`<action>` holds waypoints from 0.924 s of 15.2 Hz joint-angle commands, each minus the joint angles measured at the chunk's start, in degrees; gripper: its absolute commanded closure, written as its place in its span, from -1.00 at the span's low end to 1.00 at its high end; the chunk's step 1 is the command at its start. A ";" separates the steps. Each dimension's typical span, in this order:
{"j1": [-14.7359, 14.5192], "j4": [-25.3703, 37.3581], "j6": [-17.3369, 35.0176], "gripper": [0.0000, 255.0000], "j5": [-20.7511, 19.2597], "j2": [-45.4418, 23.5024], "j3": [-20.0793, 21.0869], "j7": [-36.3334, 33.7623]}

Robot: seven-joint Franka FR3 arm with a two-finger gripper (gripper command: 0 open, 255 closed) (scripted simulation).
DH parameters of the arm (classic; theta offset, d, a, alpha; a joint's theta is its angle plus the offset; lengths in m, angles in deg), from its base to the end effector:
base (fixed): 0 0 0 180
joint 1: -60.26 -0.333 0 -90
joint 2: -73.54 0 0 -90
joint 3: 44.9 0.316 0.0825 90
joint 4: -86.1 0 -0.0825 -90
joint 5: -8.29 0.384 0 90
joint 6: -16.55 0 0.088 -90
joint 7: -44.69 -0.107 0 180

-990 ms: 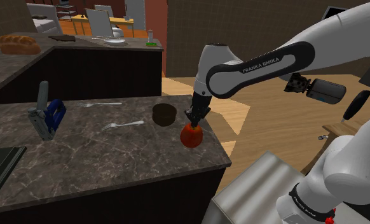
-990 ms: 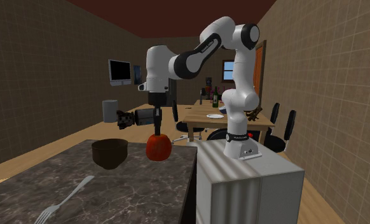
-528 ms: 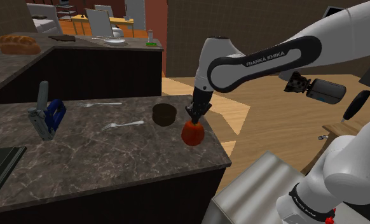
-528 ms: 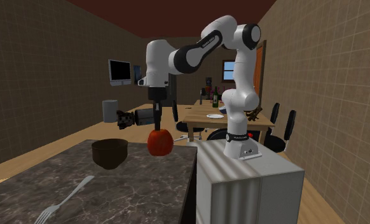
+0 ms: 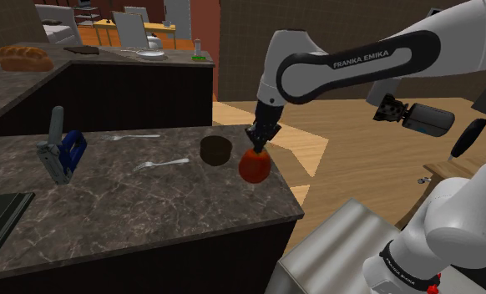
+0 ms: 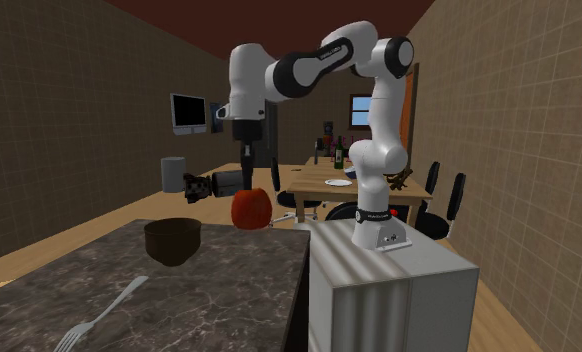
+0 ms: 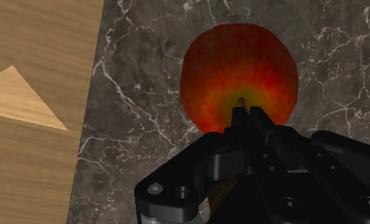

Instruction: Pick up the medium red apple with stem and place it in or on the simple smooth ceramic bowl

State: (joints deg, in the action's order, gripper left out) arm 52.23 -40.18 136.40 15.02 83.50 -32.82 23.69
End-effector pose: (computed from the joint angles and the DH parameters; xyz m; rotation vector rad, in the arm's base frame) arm 0.4688 0.1810 0.4589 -3.0555 0.1117 -0.0482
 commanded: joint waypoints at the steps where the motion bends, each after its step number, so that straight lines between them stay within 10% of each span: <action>1: -0.01 1.27 -1.61 1.00 -0.03 0.34 0.00 -0.17; 14: 0.17 9.64 -11.63 1.00 -0.20 2.02 -0.42 -0.66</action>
State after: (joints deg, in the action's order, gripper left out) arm 52.38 -31.12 125.47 14.83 85.42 -33.20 23.03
